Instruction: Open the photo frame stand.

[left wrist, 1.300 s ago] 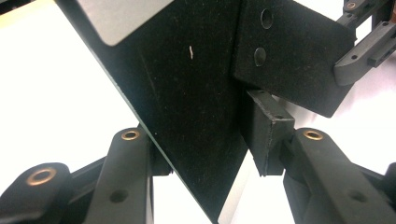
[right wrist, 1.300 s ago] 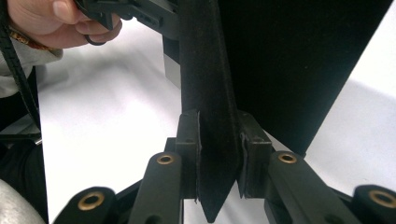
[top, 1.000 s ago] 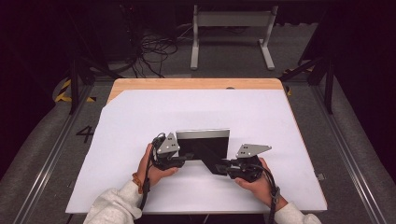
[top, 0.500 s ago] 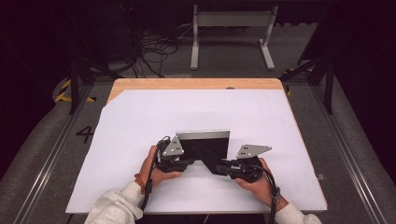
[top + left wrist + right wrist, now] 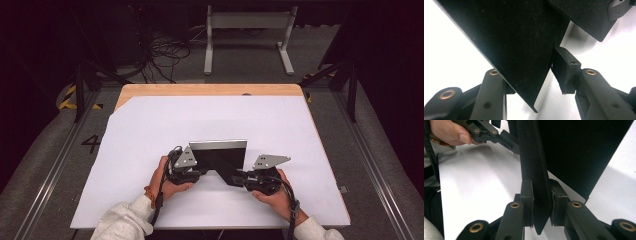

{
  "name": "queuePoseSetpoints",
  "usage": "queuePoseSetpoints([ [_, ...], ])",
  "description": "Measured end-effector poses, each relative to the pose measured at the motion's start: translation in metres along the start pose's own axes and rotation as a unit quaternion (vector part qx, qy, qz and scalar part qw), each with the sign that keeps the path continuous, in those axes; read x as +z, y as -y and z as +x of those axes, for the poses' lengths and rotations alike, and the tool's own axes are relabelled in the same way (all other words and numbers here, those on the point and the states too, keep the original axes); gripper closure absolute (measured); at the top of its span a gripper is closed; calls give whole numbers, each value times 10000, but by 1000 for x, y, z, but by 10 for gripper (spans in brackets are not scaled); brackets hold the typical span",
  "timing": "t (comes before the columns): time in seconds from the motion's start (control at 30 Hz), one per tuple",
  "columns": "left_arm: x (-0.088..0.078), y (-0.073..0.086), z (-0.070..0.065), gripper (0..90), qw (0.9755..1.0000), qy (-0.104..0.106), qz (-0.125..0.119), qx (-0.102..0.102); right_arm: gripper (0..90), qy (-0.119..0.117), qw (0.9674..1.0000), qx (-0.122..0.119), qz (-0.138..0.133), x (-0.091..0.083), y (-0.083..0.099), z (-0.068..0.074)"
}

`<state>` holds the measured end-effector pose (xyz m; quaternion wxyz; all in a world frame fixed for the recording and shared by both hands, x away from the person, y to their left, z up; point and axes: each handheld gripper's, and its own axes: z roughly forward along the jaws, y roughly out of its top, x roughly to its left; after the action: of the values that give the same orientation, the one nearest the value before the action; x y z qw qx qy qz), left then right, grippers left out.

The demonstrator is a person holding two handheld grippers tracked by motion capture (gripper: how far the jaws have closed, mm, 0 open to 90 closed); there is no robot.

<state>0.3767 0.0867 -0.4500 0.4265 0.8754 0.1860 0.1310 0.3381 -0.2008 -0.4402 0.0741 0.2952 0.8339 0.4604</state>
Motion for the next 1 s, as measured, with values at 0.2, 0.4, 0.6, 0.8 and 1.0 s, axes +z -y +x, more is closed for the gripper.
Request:
queuePoseSetpoints([
  [0.2,1,-1,-1,582,10000,-74,5,-6,759,55,10000,12,-14,0,0,-1],
  [0.4,2,-1,0,581,9999,-116,-6,5,758,117,9999,-13,-5,1,0,0],
  [0.6,2,-1,-1,582,9998,-175,-8,27,756,143,9999,-25,-5,1,-1,0],
  [0.8,1,-1,0,592,9999,-138,7,55,758,119,9999,-49,12,0,-1,0],
  [1.0,-5,1,2,614,9999,-111,-48,7,763,105,9999,-57,15,-2,-1,0],
])
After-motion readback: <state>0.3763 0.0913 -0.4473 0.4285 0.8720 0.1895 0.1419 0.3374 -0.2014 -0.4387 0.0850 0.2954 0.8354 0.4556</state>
